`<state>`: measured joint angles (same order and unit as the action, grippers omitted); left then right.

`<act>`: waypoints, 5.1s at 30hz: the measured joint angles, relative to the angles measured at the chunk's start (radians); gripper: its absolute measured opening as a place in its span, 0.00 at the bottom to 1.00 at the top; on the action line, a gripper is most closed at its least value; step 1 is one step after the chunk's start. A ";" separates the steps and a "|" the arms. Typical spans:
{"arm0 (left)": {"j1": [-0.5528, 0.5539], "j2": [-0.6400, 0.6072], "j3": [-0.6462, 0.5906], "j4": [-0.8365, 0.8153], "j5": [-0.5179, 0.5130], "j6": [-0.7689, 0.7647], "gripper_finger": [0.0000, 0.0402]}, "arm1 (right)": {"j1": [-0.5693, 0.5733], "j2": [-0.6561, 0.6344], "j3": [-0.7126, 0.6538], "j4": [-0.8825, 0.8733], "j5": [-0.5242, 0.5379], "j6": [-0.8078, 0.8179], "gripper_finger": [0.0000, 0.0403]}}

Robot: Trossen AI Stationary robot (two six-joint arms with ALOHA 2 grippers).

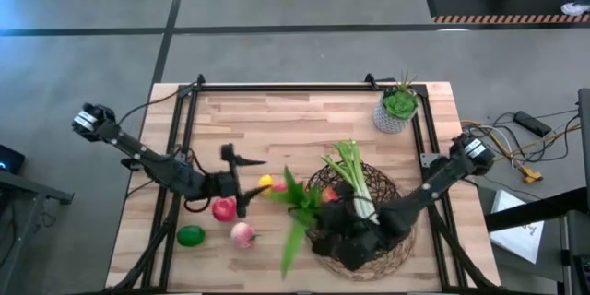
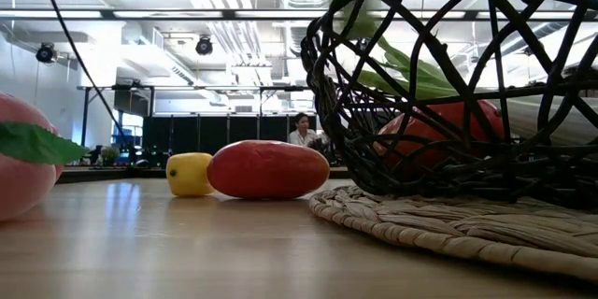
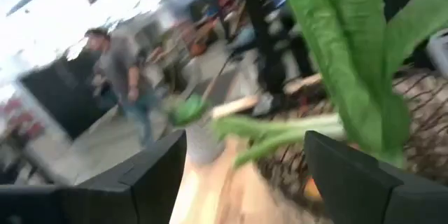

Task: Build produce basket
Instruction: Put the lettuce into the wire basket, then put the red mango into the wire basket

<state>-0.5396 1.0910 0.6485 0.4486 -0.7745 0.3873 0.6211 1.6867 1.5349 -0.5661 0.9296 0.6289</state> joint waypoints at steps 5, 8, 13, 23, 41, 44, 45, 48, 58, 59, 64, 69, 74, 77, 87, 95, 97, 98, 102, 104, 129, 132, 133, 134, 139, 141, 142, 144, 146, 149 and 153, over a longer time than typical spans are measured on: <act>-0.036 -0.053 -0.041 -0.094 -0.074 -0.165 0.68 | 0.018 -0.002 0.127 -0.629 -0.068 0.540 0.13; -0.038 -0.050 -0.075 -0.093 -0.076 -0.216 0.68 | 0.016 -0.002 0.138 -0.820 -0.192 0.747 0.14; -0.038 -0.010 -0.105 -0.093 -0.076 -0.291 0.68 | -0.012 -0.002 0.087 -0.823 -0.357 0.819 0.14; -0.038 0.098 -0.107 -0.063 -0.077 -0.331 0.68 | -0.107 -0.001 0.006 -0.774 -0.473 0.818 0.15; -0.038 0.151 -0.106 -0.038 -0.076 -0.340 0.68 | -0.149 0.030 -0.058 -0.638 -0.695 0.695 0.15; -0.038 0.151 -0.109 -0.037 -0.076 -0.356 0.68 | -0.149 0.032 -0.087 -0.615 -0.702 0.665 0.15; -0.038 0.151 -0.111 -0.038 -0.076 -0.356 0.68 | -0.149 0.032 -0.092 -0.613 -0.703 0.659 0.15; -0.038 0.151 -0.112 -0.038 -0.076 -0.357 0.68 | -0.149 0.032 -0.095 -0.610 -0.704 0.643 0.17; -0.038 0.151 -0.113 -0.038 -0.076 -0.359 0.68 | -0.142 0.017 -0.094 -0.613 -0.702 0.608 0.47; -0.038 0.151 -0.113 -0.038 -0.076 -0.359 0.68 | -0.141 0.015 -0.090 -0.615 -0.702 0.608 0.49; -0.038 0.151 -0.113 -0.038 -0.076 -0.361 0.68 | -0.129 -0.002 -0.071 -0.614 -0.701 0.633 0.53; -0.038 0.151 -0.115 -0.038 -0.076 -0.383 0.68 | -0.122 -0.015 -0.071 -0.610 -0.695 0.696 0.48; -0.038 0.151 -0.115 -0.038 -0.076 -0.384 0.68 | -0.113 0.002 -0.082 -0.598 -0.714 0.707 0.42; -0.038 0.151 -0.115 -0.038 -0.076 -0.384 0.68 | -0.109 0.026 -0.084 -0.600 -0.725 0.682 0.41; -0.038 0.150 -0.115 -0.038 -0.075 -0.384 0.68 | -0.098 -0.018 -0.084 -0.609 -0.728 0.630 0.53; -0.039 0.150 -0.110 -0.038 -0.068 -0.384 0.68 | -0.026 -0.086 -0.084 -0.607 -0.639 0.635 0.54; -0.039 0.150 -0.110 -0.038 -0.068 -0.384 0.68 | -0.009 -0.087 -0.084 -0.607 -0.573 0.638 0.54; -0.039 0.150 -0.110 -0.038 -0.068 -0.384 0.68 | -0.003 -0.081 -0.084 -0.604 -0.555 0.641 0.54; -0.039 0.150 -0.110 -0.038 -0.068 -0.384 0.68 | 0.007 -0.047 -0.090 -0.602 -0.497 0.683 0.54; -0.039 0.150 -0.110 -0.038 -0.067 -0.384 0.68 | 0.004 -0.024 -0.097 -0.597 -0.490 0.708 0.54; -0.045 0.150 -0.106 -0.040 -0.065 -0.383 0.68 | -0.008 -0.025 -0.050 -0.616 -0.506 0.695 0.86; -0.066 0.138 -0.086 -0.039 -0.065 -0.376 0.68 | 0.004 -0.040 0.006 -0.616 -0.475 0.670 0.86; -0.076 0.133 -0.080 -0.038 -0.065 -0.364 0.68 | 0.011 -0.040 0.028 -0.612 -0.443 0.639 0.86; -0.089 0.126 -0.075 -0.039 -0.066 -0.349 0.68 | 0.018 -0.040 0.048 -0.596 -0.406 0.591 0.85; -0.171 0.073 -0.048 -0.107 -0.073 -0.328 0.68 | 0.032 -0.024 0.091 -0.328 -0.252 0.154 0.82; -0.213 0.040 -0.041 -0.181 -0.109 -0.359 0.68 | 0.013 -0.005 0.087 -0.148 -0.261 -0.050 0.82; -0.235 0.023 -0.038 -0.232 -0.140 -0.394 0.68 | -0.003 0.009 0.085 -0.073 -0.275 -0.145 0.82; -0.279 -0.019 -0.034 -0.364 -0.211 -0.494 0.68 | -0.044 0.044 0.085 0.058 -0.314 -0.292 0.82; -0.319 -0.066 -0.033 -0.510 -0.272 -0.641 0.68 | -0.096 0.087 0.085 0.152 -0.379 -0.392 0.82; -0.350 -0.127 -0.034 -0.729 -0.289 -0.907 0.68 | -0.182 0.158 0.096 0.213 -0.488 -0.472 0.82; -0.354 -0.168 -0.063 -0.917 -0.287 -1.186 0.68 | -0.290 0.262 0.203 0.069 -0.561 -0.484 0.82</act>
<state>-0.8936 0.9227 0.5854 -0.4679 -1.0610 -0.7986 0.3311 1.9488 1.7383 -0.4974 0.3685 0.1450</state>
